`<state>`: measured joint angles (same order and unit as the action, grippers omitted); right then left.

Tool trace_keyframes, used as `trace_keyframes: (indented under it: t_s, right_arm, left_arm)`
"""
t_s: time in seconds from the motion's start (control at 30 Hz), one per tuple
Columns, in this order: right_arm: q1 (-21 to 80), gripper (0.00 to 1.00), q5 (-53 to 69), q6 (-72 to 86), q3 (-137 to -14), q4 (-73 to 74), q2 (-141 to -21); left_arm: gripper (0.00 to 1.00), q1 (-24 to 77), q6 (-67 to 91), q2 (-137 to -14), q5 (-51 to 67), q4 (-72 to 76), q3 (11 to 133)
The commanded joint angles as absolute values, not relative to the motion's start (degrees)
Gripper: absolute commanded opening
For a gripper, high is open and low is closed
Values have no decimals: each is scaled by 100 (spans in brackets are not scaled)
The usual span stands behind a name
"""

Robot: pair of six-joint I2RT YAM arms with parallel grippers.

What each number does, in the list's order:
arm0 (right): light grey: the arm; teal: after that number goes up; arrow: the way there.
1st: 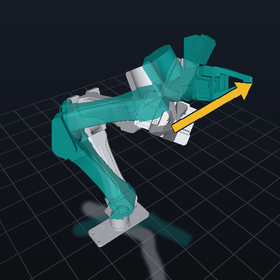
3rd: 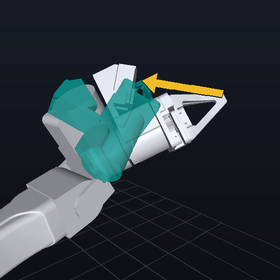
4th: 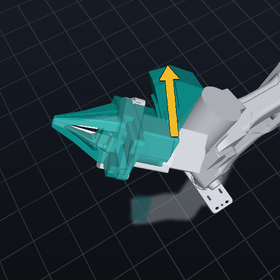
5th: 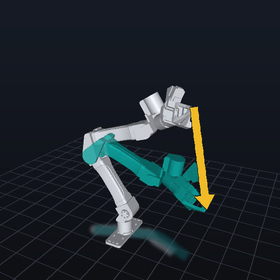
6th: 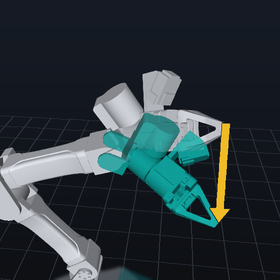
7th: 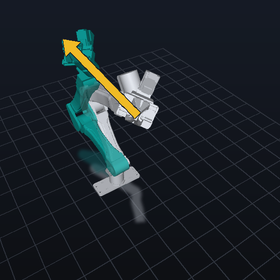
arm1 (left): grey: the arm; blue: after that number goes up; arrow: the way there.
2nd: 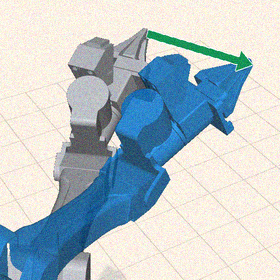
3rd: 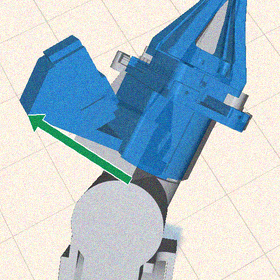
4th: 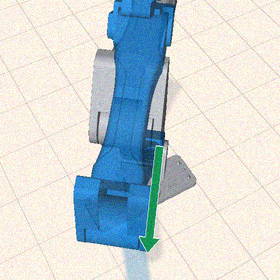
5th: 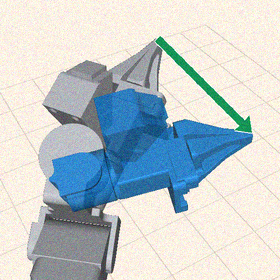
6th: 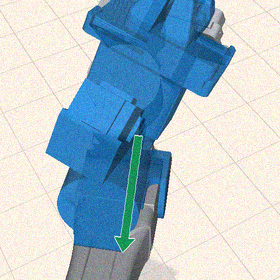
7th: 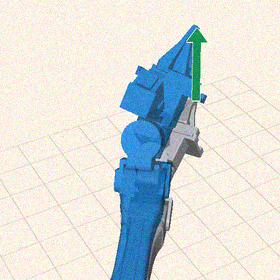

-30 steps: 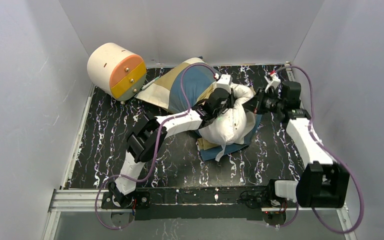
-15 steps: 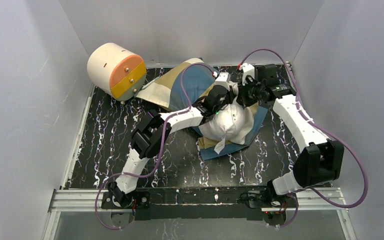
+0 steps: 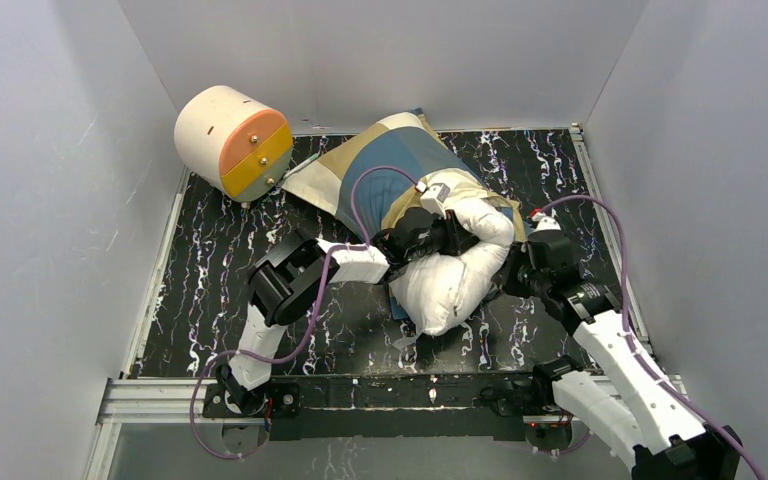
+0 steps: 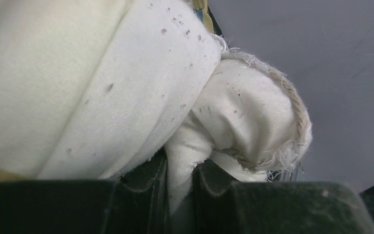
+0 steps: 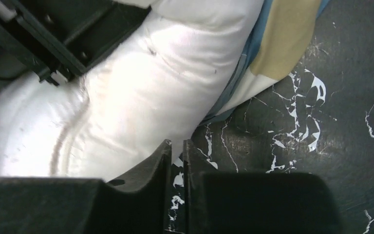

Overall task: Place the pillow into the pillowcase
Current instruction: Stuff the pillow into the pillowcase.

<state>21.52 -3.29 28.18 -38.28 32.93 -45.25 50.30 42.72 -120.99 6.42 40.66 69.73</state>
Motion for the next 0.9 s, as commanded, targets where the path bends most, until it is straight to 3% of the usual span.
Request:
trace_keyframes:
  t_s: [0.0,0.13,0.23,0.53,0.87]
  right_arm:
    - [2206,27,-1129,3771,-4021,2971,-4434]
    - [2192,39,-1860,3576,-4660,3387,-4775]
    - [1999,40,-1888,3273,-4855,3295,-5218]
    - [706,21,-132,3097,-4335,2030,-6135]
    - [554,23,254,3363,-3753,1470,-6344]
  left_arm:
    - [0,4653,4369,-13355,711,1273,5861]
    - [0,4615,4449,-13392,735,1330,5927]
    - [0,4501,4617,-13412,858,1569,5810]
    - [0,4342,4715,-13416,910,1731,5661]
    - [0,4194,4764,-13370,910,1803,5537]
